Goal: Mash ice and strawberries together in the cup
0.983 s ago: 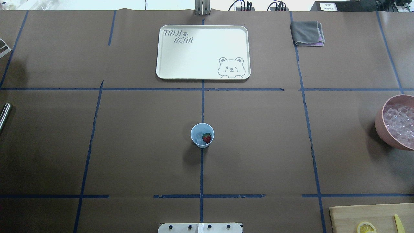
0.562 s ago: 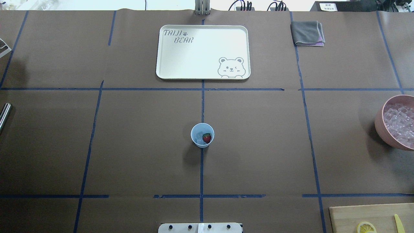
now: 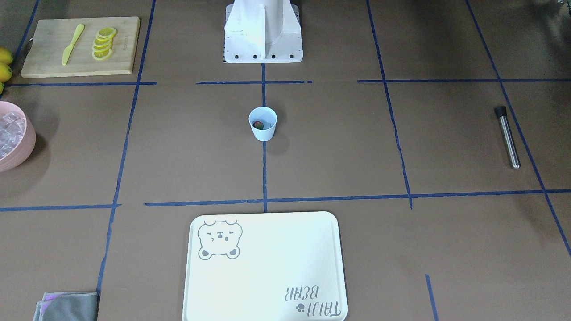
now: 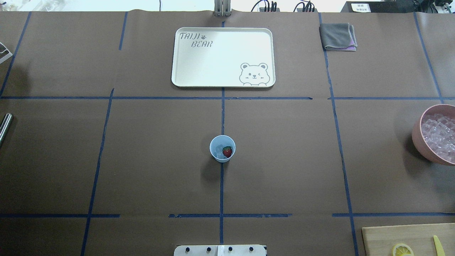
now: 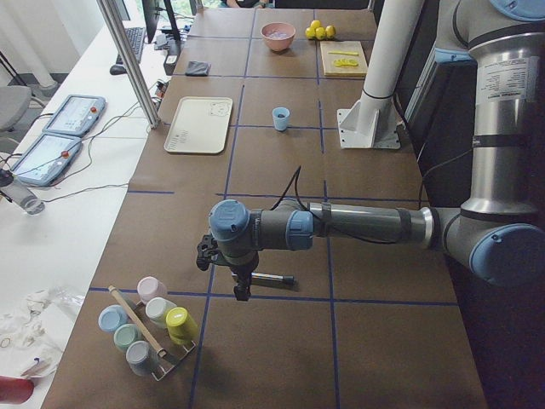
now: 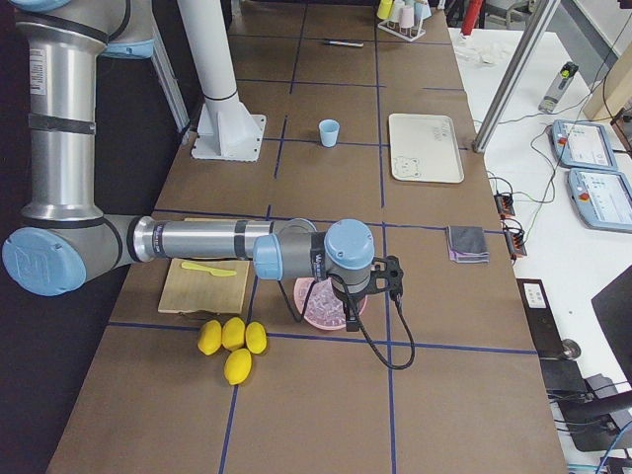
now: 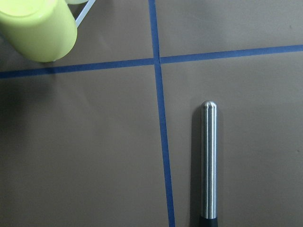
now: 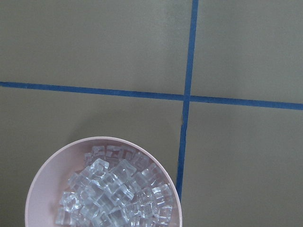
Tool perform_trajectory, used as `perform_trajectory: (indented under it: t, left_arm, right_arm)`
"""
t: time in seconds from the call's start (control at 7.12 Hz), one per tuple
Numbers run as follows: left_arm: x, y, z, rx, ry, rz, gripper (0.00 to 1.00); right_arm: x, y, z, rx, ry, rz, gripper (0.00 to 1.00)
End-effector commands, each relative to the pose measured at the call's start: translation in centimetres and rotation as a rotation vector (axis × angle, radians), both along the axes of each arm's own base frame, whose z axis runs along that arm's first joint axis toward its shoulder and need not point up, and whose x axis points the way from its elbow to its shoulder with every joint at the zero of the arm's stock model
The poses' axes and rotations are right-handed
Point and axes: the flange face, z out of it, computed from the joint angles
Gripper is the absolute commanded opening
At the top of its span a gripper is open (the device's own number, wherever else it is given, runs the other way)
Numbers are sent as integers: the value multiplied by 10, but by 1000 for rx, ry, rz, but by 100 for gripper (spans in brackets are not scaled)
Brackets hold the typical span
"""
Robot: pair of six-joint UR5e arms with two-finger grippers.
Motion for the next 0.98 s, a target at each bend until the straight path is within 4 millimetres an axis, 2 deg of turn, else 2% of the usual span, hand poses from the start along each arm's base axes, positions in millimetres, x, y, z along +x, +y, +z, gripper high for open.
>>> perform_trajectory:
  t: [0.0, 0.28, 0.7, 0.84]
  left_arm:
    - [-15, 1, -2, 4, 0, -33, 100]
    - [-15, -4, -6, 13, -2, -34, 100]
    - [-23, -5, -8, 16, -2, -50, 100]
    - [-28, -4, -8, 14, -2, -62, 100]
  right_arm:
    - [0, 8, 9, -18, -1, 0, 99]
    - [1, 15, 25, -38, 3, -1, 99]
    - [5, 0, 23, -38, 4, 11, 99]
    - [6, -2, 28, -47, 2, 12, 99]
